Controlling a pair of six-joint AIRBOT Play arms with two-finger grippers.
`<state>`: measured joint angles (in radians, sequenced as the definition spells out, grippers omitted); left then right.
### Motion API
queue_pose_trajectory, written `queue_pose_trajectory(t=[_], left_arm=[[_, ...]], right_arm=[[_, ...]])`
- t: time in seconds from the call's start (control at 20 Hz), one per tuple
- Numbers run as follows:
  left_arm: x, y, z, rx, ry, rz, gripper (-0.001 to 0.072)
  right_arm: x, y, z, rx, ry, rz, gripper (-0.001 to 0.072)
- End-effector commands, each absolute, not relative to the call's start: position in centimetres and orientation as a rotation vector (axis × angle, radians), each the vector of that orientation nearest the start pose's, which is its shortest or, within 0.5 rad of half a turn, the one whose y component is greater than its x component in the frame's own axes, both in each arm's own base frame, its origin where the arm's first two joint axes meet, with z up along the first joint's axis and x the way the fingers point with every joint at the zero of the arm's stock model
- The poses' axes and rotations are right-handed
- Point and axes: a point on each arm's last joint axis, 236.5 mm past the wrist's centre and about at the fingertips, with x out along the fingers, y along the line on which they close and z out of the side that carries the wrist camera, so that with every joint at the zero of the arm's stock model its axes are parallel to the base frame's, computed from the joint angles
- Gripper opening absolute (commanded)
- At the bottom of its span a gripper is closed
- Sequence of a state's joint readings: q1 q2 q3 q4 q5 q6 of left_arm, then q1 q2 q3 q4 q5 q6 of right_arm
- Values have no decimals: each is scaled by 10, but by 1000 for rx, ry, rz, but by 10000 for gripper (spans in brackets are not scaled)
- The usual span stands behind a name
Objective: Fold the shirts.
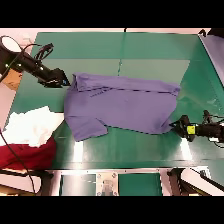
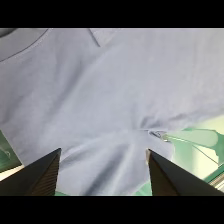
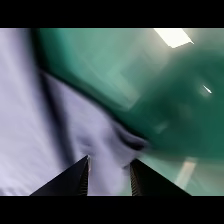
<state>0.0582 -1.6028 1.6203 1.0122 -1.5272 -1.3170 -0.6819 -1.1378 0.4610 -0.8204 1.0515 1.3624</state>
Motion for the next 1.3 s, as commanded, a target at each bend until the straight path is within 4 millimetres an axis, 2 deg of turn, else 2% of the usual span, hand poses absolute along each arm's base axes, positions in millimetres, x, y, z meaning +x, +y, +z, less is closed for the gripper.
queue_pose_trajectory(t=[0.0, 0.05, 0.1, 0.2, 0.3, 0.4, 0.45, 0.55, 0.65, 0.75, 0.95, 1.05, 1.15, 1.25], left_arm=[[423, -101, 53, -279, 1365, -555, 599], [424, -101, 53, -281, 1363, -551, 599], [424, -101, 53, -281, 1363, -551, 599], [424, -101, 53, -281, 1363, -551, 599], [422, -101, 53, -280, 1370, -554, 599], [416, -100, 52, -279, 1393, -557, 599], [413, -100, 50, -288, 1405, -551, 599], [403, -101, 37, -311, 1432, -539, 599], [385, -102, 15, -355, 1490, -513, 600], [363, -110, -12, -441, 1560, -498, 600], [311, -154, -62, -689, 1664, -505, 600], [287, -178, -92, -701, 1684, -476, 600], [273, -198, -115, -673, 1675, -442, 600], [263, -214, -125, -654, 1674, -442, 600]], right_arm=[[275, -23, -107, 1156, 1159, -198, 312], [278, -22, -108, 1153, 1160, -195, 311], [278, -21, -109, 1155, 1167, -194, 265], [278, -24, -110, 1129, 1167, -184, 20], [288, -41, -99, 1058, 1150, -184, 13], [302, -80, -75, 1033, 1080, -230, 13], [307, -107, -61, 1027, 1033, -273, 13], [301, -157, -37, 1019, 965, -357, 13], [290, -180, -30, 1047, 931, -405, 13], [288, -179, -36, 1059, 939, -411, 13], [292, -172, -45, 1062, 965, -397, 13], [292, -172, -46, 1061, 967, -397, 13], [292, -173, -46, 1061, 965, -398, 13], [292, -173, -46, 1061, 965, -399, 13]])
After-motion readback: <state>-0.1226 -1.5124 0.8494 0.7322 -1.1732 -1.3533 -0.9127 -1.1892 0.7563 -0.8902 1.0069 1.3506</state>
